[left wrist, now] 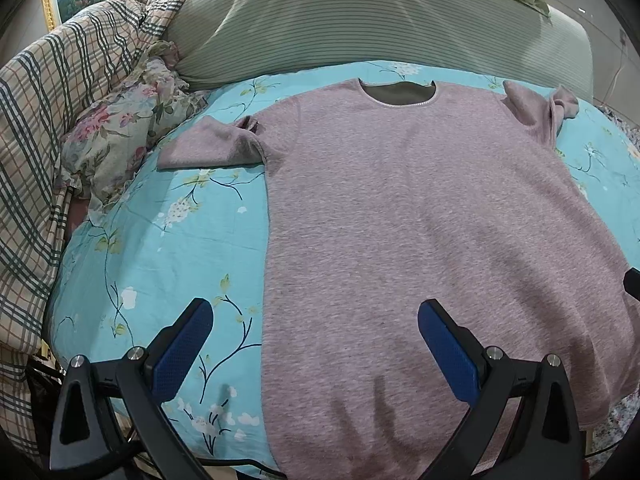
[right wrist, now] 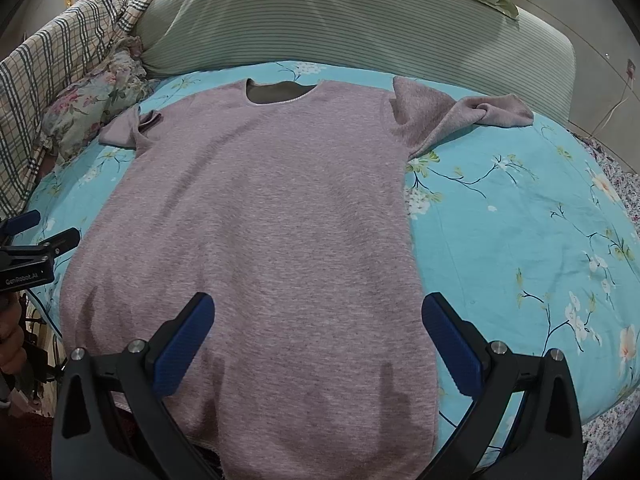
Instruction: Fold small clothes
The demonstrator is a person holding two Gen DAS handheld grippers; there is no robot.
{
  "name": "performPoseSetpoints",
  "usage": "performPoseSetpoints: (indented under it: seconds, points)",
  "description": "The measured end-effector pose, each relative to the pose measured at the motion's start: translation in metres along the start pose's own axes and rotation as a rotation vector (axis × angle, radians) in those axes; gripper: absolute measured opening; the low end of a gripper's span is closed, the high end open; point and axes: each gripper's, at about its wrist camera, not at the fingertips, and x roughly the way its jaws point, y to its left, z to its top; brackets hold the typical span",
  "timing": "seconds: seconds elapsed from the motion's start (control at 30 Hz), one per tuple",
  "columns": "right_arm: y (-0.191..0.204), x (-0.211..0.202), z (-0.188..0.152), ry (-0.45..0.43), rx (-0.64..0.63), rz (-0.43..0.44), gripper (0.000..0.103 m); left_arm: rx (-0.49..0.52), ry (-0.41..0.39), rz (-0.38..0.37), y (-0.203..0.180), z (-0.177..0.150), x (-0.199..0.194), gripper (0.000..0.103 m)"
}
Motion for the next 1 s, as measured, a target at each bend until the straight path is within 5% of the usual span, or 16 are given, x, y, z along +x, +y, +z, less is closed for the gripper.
performPoseSetpoints:
  seconds: [0.5, 0.73, 1.0]
  points:
    - [-0.010, -0.001, 0.007, -0.017, 0.023, 0.064, 0.103, -0.004, 0.005, -0.046, -0.003, 0.007, 0.006, 0.103]
    - [-0.022, 0.000, 0.017, -0.023, 0.058, 0.084, 0.103, 0.013, -0.041, -0.013, -0.005, 0.017, 0.012, 0.103]
    - [-0.042, 0.008, 0.024, -0.019, 0.109, 0.116, 0.103, 0.047, 0.017, 0.012, -0.007, 0.027, 0.022, 0.103]
